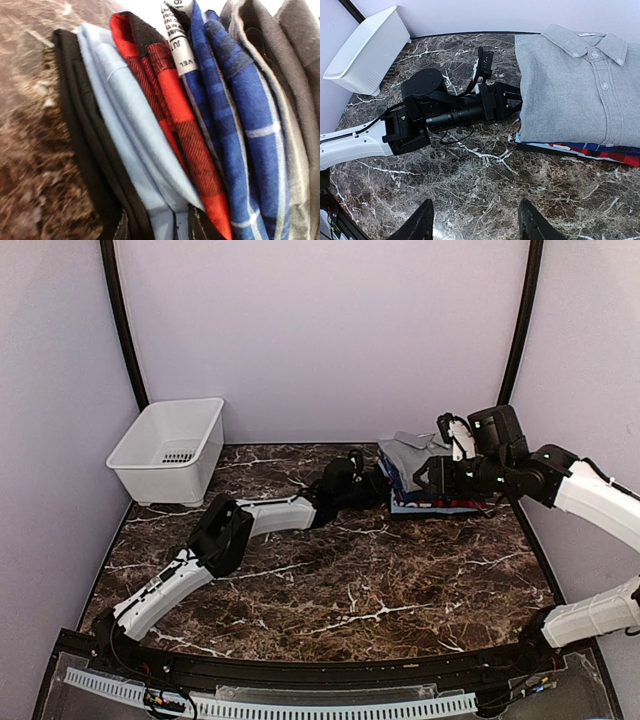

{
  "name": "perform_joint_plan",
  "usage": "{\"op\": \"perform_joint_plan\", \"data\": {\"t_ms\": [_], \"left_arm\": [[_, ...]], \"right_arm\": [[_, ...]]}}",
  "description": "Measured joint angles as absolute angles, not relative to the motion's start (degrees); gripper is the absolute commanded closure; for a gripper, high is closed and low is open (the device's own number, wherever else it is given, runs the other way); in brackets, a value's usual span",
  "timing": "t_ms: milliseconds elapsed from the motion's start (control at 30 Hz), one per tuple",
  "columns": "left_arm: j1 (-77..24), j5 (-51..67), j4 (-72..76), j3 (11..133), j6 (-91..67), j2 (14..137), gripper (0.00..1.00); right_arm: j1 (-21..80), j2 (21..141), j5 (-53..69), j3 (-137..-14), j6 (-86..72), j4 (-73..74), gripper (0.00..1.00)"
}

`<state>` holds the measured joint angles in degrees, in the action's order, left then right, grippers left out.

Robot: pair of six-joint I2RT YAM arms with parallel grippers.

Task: Fold and stack the long sleeve shirts
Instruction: Move the square-folded shirt to the corner of the board, then reset both arms

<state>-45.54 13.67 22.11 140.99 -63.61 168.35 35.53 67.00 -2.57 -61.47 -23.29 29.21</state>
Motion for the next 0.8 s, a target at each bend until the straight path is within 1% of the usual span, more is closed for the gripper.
{"op": "perform_joint_plan", "data": {"t_ms": [333, 500, 633, 700, 767, 800], "left_arm": [[-45.54, 11.18, 18.55, 126.37, -61.23, 158.39, 0.51], [-45.47, 9.87, 17.19, 117.78, -58.83, 152.42, 0.45], [-44.91, 8.88, 15.46, 110.85, -55.72, 146.76, 0.39], [-44.71, 8.43, 14.11, 108.44, -53.87, 143.87, 0.37], [-44.49, 7.70, 12.97, 106.34, -52.03, 140.90, 0.31], [-44.45, 7.42, 12.40, 105.14, -51.07, 139.09, 0.25]], "right_arm": [[35.44, 65.28, -2.72, -61.45, -24.34, 30.02, 0.46], [35.44, 65.25, -3.09, -61.45, -24.62, 30.00, 0.45], [35.44, 65.23, -3.62, -61.45, -24.93, 29.63, 0.39], [35.42, 65.23, -4.01, -61.45, -25.21, 29.36, 0.32], [35.38, 65.23, -4.40, -61.41, -25.41, 28.88, 0.25], [35.35, 65.21, -4.62, -61.28, -25.45, 28.38, 0.21]]}}
